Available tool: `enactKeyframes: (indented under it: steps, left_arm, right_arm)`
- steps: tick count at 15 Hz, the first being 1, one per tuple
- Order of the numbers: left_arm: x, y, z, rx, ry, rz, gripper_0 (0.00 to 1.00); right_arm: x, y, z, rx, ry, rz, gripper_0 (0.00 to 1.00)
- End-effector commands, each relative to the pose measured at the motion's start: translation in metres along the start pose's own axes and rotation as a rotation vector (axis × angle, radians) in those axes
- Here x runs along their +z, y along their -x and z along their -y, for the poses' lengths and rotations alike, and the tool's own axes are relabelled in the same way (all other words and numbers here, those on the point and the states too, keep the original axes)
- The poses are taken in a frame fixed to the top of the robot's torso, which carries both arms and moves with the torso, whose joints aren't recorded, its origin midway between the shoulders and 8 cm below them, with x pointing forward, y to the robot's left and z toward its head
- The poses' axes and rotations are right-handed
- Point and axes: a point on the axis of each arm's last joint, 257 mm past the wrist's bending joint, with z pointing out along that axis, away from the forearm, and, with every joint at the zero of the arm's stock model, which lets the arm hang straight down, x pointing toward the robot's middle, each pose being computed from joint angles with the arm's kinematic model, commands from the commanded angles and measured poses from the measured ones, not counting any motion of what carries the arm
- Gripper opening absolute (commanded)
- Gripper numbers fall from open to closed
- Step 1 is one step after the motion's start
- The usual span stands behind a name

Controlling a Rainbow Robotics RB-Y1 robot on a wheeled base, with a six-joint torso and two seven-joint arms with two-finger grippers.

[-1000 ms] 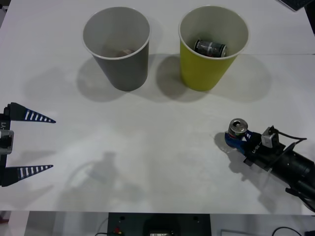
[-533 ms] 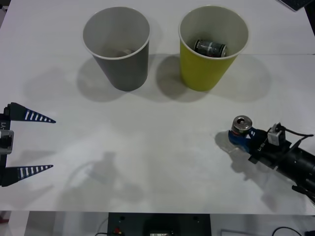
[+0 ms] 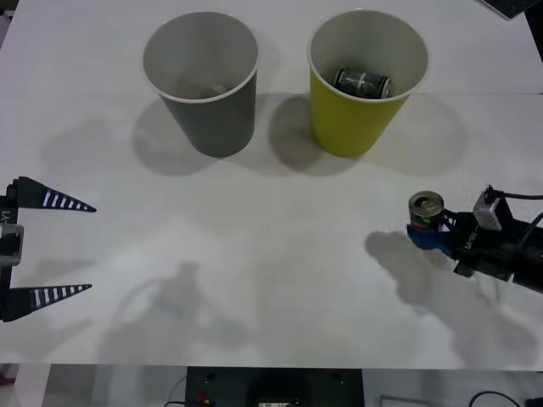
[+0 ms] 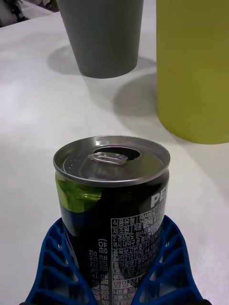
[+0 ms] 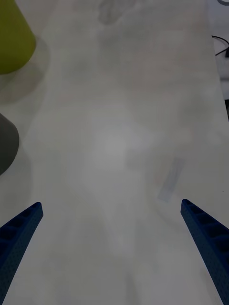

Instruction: Put the can into the green bin and the plastic bottle into the gray bin

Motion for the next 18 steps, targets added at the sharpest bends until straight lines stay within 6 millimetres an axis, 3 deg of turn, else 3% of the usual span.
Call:
enactKeyframes:
  steps: [1,7,12,18]
  left_arm:
    - [0.0,0.0,0.0,0.0,0.0,0.0,1.0]
    - [0.0,0.0,0.0,0.0,0.0,0.0,1.0]
    - [0.0,0.0,0.0,0.0,0.0,0.0,1.0]
    - [0.0,0.0,0.0,0.0,0.0,0.0,1.0]
  right_arm:
    - [-0.003,0.016,-0.002,0.045,-0.005,-0.073,0.0]
    - [-0.012,0.043,-0.006,0.209,0.019,-0.161,0.0]
    - [-0.024,0.078,-0.007,0.337,0.025,-0.238,0.0]
    - [-0.04,0.12,0.015,0.387,0.005,-0.347,0.0]
